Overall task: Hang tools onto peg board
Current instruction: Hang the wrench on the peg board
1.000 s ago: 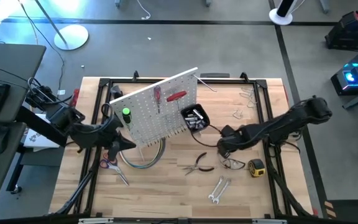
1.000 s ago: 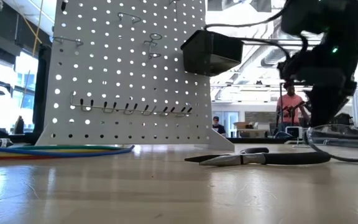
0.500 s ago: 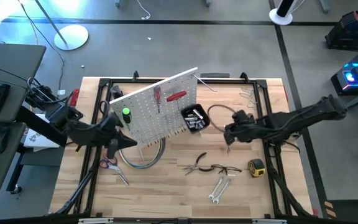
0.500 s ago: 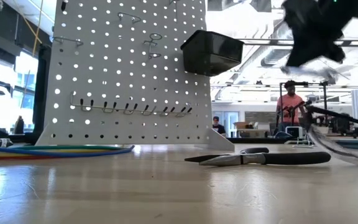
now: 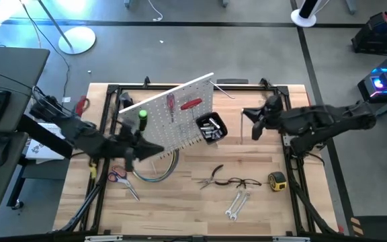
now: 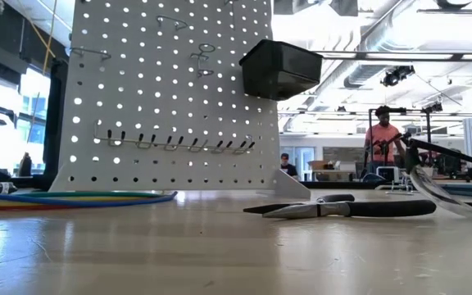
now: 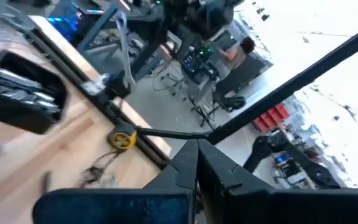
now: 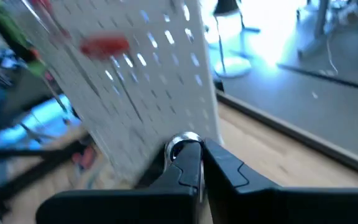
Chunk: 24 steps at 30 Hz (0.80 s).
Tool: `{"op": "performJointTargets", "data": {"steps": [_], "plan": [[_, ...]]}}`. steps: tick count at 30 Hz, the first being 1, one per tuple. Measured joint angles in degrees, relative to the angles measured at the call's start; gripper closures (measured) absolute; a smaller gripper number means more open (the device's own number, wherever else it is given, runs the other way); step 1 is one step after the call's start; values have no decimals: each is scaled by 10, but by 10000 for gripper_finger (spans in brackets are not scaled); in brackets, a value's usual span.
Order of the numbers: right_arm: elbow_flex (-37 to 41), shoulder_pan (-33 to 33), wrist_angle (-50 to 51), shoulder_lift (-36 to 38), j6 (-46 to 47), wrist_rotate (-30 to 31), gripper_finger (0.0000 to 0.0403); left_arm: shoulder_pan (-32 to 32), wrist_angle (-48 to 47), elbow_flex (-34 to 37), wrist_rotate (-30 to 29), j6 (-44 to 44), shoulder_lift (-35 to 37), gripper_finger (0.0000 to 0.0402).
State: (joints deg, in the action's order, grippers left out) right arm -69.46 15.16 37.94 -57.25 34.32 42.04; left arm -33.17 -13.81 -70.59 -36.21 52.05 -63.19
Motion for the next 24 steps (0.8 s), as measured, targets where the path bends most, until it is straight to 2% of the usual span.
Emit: {"op": "performJointTargets", "data": {"steps": [5,11,15,20,24], "plan": [[-34,13,-55,-9,-65,-2,403,36,69,0,57,-1,-69,383],[-48,54,-64,-22,-93,-11,403,51,183,0,121,25,-138,325],[-48,75,-61,-21,-93,-11,403,33,243,0,175,75,-166,292],[-48,93,-61,-21,-93,-17,403,-18,287,0,206,186,-196,271],[-47,96,-61,-21,-93,-27,403,-69,310,0,207,247,-208,268]]}}
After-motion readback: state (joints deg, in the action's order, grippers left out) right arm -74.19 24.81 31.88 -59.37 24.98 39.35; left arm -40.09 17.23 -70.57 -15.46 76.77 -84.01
